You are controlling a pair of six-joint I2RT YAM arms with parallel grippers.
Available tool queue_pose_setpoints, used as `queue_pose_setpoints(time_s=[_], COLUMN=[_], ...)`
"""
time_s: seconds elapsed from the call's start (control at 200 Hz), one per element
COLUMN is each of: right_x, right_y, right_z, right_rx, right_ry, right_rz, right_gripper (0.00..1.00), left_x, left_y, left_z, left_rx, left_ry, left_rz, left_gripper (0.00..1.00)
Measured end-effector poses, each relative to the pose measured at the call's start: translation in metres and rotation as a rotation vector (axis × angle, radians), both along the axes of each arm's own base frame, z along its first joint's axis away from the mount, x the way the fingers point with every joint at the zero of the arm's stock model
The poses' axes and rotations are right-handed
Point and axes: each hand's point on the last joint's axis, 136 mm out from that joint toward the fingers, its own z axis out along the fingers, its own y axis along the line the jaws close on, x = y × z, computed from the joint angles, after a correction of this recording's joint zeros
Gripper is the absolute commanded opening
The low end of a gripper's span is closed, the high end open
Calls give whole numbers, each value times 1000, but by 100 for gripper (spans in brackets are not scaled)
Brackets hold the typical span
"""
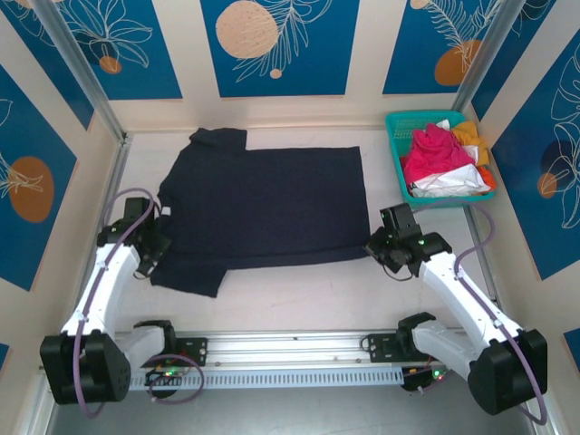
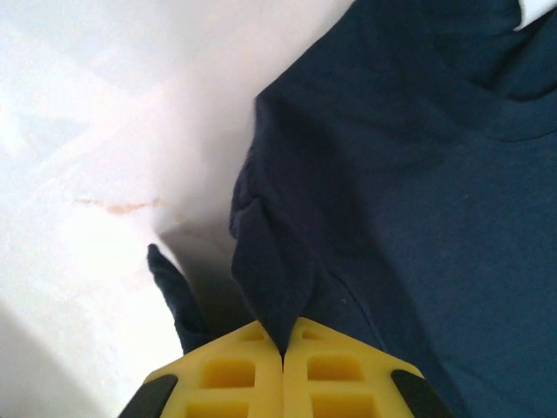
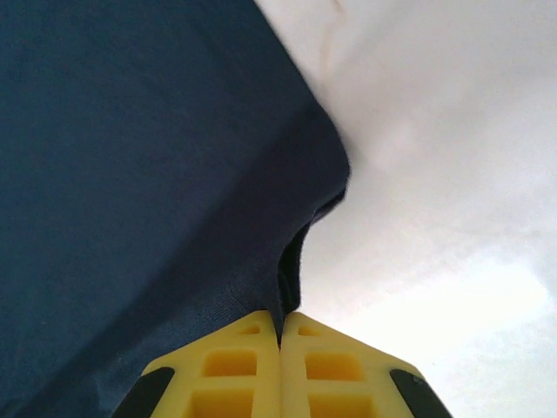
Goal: Fold and stack the t-shirts
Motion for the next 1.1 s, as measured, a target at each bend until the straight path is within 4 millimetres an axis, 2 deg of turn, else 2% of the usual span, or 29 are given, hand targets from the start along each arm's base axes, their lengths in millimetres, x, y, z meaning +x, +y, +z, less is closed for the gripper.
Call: queue_pose_setpoints(time_s=[0.12,0.225,0.36,0.61,0.805,1.1], right_x=[24,39,48,63,80,109], right_y=[2,2,-2,-8,-9,-5], right_z=[15,19,15,4,-11,-7], right_rx=[-13,-24,-33,-45,-57,-55], right_ry=[-58,-79,-77,-68,-45,-78], right_rz=[9,17,11,-1,2,19], right_gripper=[0,0,0,0,0,0], left_x=[20,42,71,108,128,145], left_y=[1,3,4,3,4,7], left_z=[8,16,21,16,16,10], left_rx=[15,35,53,49,62,84], left_ry=[-6,-11,-19,-19,-9,1], left_rz=[-43,-86,-128,-165,-203,-227], left_gripper=[0,0,0,0,0,0])
